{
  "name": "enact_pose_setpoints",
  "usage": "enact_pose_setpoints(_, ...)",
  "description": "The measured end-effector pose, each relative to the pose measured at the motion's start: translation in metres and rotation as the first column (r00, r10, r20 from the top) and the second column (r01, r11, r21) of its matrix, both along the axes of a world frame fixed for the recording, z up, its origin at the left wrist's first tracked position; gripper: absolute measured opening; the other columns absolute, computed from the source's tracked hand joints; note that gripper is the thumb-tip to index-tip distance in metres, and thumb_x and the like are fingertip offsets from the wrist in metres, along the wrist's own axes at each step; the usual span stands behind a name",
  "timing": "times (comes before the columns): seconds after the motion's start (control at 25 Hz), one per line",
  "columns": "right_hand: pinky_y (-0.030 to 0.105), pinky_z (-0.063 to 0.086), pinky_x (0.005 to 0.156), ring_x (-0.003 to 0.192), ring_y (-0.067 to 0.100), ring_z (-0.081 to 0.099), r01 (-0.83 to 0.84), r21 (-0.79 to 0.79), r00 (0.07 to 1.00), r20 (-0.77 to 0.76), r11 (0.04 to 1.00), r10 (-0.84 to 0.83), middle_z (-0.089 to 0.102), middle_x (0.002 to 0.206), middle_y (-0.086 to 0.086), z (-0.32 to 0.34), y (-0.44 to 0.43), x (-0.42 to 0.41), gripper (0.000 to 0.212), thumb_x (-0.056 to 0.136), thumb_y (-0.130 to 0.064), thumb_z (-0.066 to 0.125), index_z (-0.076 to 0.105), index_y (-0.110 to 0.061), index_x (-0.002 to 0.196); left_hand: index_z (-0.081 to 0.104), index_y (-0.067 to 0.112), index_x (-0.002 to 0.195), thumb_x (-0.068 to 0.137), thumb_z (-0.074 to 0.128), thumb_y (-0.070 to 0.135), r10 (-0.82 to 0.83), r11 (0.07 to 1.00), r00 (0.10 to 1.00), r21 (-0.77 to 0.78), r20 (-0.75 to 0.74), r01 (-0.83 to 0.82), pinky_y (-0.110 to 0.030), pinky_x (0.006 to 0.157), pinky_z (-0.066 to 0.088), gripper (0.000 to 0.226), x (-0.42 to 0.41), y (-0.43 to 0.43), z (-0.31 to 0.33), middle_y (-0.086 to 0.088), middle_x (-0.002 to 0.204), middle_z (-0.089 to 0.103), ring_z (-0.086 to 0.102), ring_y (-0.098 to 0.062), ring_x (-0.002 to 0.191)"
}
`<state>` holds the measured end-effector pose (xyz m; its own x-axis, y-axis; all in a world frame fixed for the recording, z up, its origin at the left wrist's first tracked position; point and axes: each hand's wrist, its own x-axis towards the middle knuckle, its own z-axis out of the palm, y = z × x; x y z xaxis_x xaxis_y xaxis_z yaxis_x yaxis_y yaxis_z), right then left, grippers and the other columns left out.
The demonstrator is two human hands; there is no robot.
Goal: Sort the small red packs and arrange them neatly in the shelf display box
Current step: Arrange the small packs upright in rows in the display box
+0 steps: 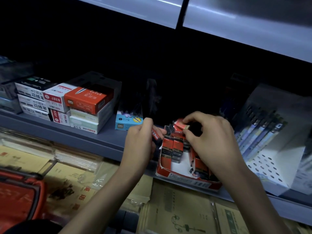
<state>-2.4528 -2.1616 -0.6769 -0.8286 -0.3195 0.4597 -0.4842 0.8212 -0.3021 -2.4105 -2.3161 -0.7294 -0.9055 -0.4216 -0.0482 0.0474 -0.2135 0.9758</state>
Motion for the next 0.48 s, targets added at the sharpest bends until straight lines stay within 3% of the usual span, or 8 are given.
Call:
enact_pose_setpoints(0.08,0.028,0.044,0.067,0.084,0.007,0.058,-0.01,-0.031,0.999,0.031,0.999,0.011,0.06,0.079,-0.021,0.007,0.008,0.006,0.022,0.087,-0.022,0.077,0.069,-0.035,0.103,0.064,0.02,0.049,0.101,0.042,0.028,-0.004,1.0,1.0,0.008,-0.008,0.004,-0.021,0.04,0.031,0.057,0.0,0.0,0.0,-0.029,0.094,0.074,0.04,-0.007,0.041)
enact_pose_setpoints(0.2,0.017,0.05,0.061,0.071,0.001,0.061,-0.06,-0.106,0.987,0.142,0.993,0.074,0.065,0.082,-0.014,0.017,0.023,0.015,0.029,0.083,-0.016,0.082,0.067,-0.038,0.097,0.061,0.013,0.057,0.101,0.042,0.026,-0.014,1.0,0.999,0.007,-0.029,0.014,-0.021,0.042,0.03,0.05,0.001,-0.001,-0.001,-0.015,0.09,0.079,0.039,-0.007,0.042)
enact_pose_setpoints(0.32,0.025,0.061,0.069,0.06,0.008,0.069,-0.046,-0.245,0.95,0.289,0.968,0.119,0.071,0.078,-0.004,0.023,0.035,0.019,0.035,0.077,-0.007,0.086,0.072,-0.038,0.089,0.059,0.01,0.059,0.101,0.042,0.025,-0.011,1.0,0.999,-0.003,-0.035,0.011,-0.02,0.042,0.03,0.048,0.0,-0.002,-0.002,-0.008,0.088,0.08,0.039,-0.007,0.043)
enact_pose_setpoints(0.4,0.03,0.063,0.076,0.064,0.007,0.072,-0.028,-0.241,0.935,0.336,0.97,0.111,0.074,0.073,-0.004,0.023,0.04,0.019,0.031,0.074,-0.011,0.089,0.076,-0.036,0.086,0.059,0.01,0.058,0.101,0.042,0.025,0.0,1.0,0.999,-0.006,-0.032,0.0,-0.019,0.041,0.03,0.048,-0.001,-0.001,-0.002,-0.008,0.085,0.08,0.039,-0.007,0.043)
enact_pose_setpoints(0.48,0.023,0.062,0.075,0.064,0.0,0.071,-0.027,-0.185,0.936,0.341,0.982,0.09,0.074,0.069,-0.009,0.023,0.04,0.021,0.024,0.071,-0.017,0.092,0.077,-0.033,0.083,0.061,0.012,0.055,0.1,0.043,0.026,0.007,1.0,1.0,-0.001,-0.027,-0.008,-0.018,0.039,0.029,0.05,-0.001,0.001,-0.002,-0.015,0.084,0.078,0.039,-0.007,0.042)
